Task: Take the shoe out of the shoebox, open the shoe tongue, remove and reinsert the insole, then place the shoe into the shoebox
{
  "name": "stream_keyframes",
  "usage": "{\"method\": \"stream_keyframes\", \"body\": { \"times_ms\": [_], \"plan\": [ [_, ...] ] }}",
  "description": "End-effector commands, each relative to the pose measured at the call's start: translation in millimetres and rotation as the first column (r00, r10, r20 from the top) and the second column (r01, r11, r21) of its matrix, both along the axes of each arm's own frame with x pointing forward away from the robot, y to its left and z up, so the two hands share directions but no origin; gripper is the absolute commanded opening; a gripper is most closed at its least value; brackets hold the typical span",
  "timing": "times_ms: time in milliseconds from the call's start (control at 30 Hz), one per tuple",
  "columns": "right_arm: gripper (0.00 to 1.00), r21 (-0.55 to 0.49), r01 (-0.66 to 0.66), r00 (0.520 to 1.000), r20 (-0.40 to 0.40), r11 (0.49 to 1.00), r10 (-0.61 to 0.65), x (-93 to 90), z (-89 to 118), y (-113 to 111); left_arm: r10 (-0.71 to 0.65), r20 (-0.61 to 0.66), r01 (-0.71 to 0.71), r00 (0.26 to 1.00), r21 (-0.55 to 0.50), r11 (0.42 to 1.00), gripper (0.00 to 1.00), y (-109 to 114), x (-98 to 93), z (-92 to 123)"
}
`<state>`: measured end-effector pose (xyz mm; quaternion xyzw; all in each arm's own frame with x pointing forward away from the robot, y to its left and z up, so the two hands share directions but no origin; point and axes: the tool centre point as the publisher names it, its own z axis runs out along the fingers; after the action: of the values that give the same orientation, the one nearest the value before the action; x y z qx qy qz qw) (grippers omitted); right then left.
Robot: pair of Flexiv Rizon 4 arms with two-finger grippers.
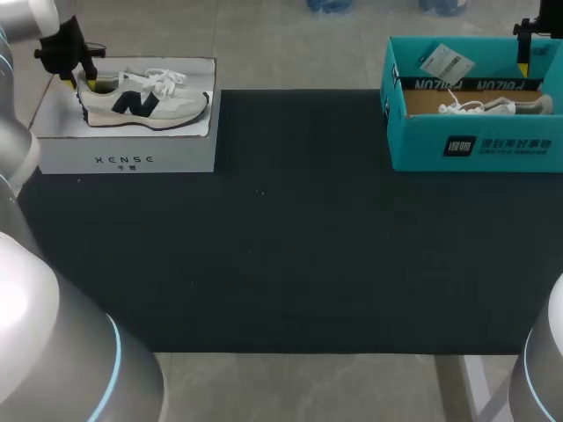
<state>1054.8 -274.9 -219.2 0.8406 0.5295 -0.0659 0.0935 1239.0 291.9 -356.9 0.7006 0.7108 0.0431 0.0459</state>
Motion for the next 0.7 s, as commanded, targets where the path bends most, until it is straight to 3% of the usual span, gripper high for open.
{"method": "stream_keyframes", "body": {
  "times_ms": [33,433,700],
  "plan": [
    [1.00,0.000,0.001,1.000,0.000,1.000,-0.001,0.1,0.1,-0.1,-0.010,-0.499,0.003,0.867,-0.015,1.000,0.00,6.8,9.4,-0.7],
    [1.00,0.000,0.001,1.000,0.000,1.000,-0.001,0.1,0.1,-0.1,-0.028,-0.473,0.017,0.881,-0.028,0.999,0.00,12.2,0.0,11.4],
    [1.00,0.000,0.001,1.000,0.000,1.000,-0.001,0.1,0.1,-0.1,-0.021,-0.416,-0.002,0.909,-0.054,0.999,0.00,14.8,-2.6,47.6]
  ]
}}
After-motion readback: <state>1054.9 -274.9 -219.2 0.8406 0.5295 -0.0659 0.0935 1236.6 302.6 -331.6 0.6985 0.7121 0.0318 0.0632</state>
